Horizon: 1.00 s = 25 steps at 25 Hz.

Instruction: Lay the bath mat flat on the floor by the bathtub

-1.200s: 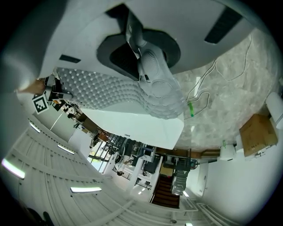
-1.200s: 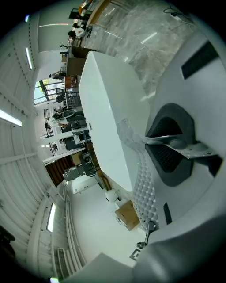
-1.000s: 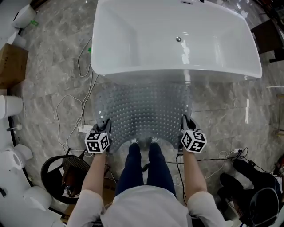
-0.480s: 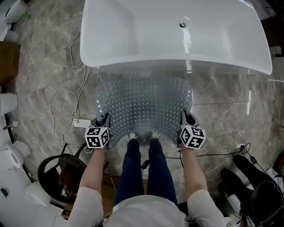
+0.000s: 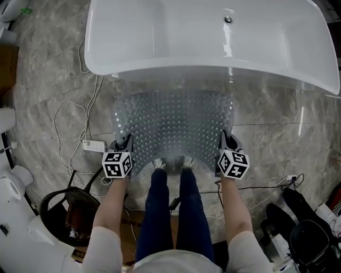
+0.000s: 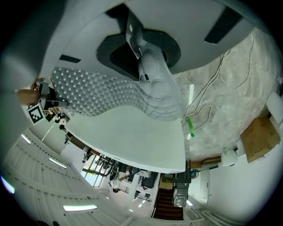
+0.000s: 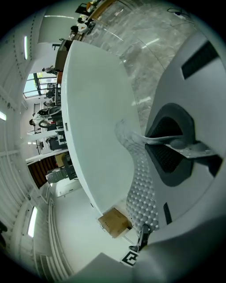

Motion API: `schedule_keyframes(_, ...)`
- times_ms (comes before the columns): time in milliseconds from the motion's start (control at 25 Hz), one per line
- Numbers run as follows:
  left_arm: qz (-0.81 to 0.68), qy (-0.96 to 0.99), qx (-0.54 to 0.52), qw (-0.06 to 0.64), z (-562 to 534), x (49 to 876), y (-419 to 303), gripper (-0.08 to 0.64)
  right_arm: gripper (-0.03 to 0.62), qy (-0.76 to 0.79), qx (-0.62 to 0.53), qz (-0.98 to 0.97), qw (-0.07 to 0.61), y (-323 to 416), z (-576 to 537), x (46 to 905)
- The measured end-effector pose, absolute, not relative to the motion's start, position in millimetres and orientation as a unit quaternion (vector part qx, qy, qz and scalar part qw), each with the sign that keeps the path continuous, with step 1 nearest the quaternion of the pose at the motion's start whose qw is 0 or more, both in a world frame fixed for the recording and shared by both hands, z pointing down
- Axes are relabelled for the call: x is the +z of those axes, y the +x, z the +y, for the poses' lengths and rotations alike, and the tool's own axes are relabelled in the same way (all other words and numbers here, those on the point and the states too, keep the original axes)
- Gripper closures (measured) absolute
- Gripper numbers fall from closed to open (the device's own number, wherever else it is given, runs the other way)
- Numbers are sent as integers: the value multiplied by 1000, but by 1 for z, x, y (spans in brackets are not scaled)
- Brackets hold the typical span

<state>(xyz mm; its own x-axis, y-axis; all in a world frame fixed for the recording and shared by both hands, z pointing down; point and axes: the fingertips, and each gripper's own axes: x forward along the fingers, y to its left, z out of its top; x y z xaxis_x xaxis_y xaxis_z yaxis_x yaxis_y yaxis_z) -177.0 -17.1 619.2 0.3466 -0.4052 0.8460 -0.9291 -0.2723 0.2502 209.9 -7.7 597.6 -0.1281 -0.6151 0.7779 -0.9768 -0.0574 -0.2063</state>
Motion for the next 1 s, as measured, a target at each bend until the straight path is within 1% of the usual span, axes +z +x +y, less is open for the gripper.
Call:
schedule_keyframes(400,-459,718,346,393,-20,691,-188,515,552,603,388,-646,263,200,-10,671)
schedule_keyframes(840,-458,709,353,405,-24,760,-185,515,552,593,383,-648,286,214,-24,739)
schedule_keyframes(1000,-452,714,357,399,-31,783,-185,515,552,587,378,-653,293,211,-29,760)
